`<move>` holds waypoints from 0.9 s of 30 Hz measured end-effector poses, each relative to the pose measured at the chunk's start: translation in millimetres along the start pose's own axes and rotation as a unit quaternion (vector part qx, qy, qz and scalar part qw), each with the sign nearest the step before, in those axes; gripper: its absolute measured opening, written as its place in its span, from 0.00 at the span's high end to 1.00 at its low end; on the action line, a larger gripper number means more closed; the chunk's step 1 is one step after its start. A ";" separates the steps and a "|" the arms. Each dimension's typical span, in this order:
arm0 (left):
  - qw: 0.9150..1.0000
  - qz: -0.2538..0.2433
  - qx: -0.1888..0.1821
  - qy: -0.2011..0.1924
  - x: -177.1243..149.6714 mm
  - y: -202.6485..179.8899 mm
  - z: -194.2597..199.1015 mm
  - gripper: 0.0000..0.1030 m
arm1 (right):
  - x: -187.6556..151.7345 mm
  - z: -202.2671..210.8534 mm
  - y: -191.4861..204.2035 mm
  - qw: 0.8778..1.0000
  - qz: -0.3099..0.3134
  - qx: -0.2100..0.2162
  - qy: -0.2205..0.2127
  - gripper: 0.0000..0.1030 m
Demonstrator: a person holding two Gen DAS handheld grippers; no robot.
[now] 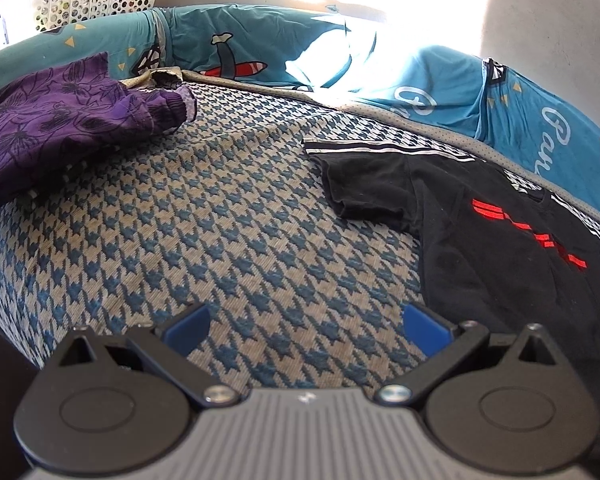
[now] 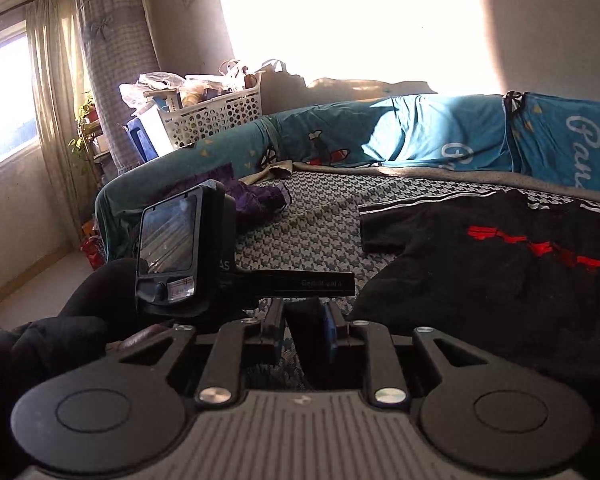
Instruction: Fold clothes
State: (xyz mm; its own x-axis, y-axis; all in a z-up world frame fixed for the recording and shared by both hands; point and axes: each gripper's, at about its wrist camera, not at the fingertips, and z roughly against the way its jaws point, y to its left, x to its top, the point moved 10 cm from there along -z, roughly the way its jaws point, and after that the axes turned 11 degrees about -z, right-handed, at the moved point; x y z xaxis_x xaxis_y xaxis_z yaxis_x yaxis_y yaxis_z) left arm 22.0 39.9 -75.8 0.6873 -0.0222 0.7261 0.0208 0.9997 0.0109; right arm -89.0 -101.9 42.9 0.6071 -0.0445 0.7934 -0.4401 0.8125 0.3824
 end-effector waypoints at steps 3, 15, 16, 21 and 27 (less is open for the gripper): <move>1.000 -0.012 -0.005 0.003 -0.9 -12.9 -0.5 0.00 | -3.1 8.4 -0.9 1.000 0.001 0.005 0.002 0.67; 0.998 -0.043 -0.039 0.010 10.2 -56.7 -2.9 0.00 | 7.7 25.9 -57.7 0.997 -0.019 -0.077 -0.009 0.61; 0.998 -0.044 -0.039 0.012 12.3 -57.7 -4.7 0.00 | 9.0 26.1 -64.8 0.996 -0.018 -0.084 -0.008 0.61; 0.998 -0.044 -0.037 0.022 30.9 -54.6 -17.8 0.00 | 20.9 28.1 -99.9 0.993 -0.017 -0.114 -0.008 0.61; 0.998 -0.053 -0.021 0.018 68.7 -42.9 -38.0 0.00 | 45.8 26.2 -143.8 0.988 -0.013 -0.152 -0.020 0.61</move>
State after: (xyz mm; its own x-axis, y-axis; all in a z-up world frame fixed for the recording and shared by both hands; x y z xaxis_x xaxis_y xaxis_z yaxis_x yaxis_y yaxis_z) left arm 96.0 -4.8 -52.6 0.7057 -0.1293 0.6966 0.1246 0.9905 0.0577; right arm -15.3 -236.0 36.6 0.5862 -0.0847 0.8057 -0.2029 0.9475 0.2472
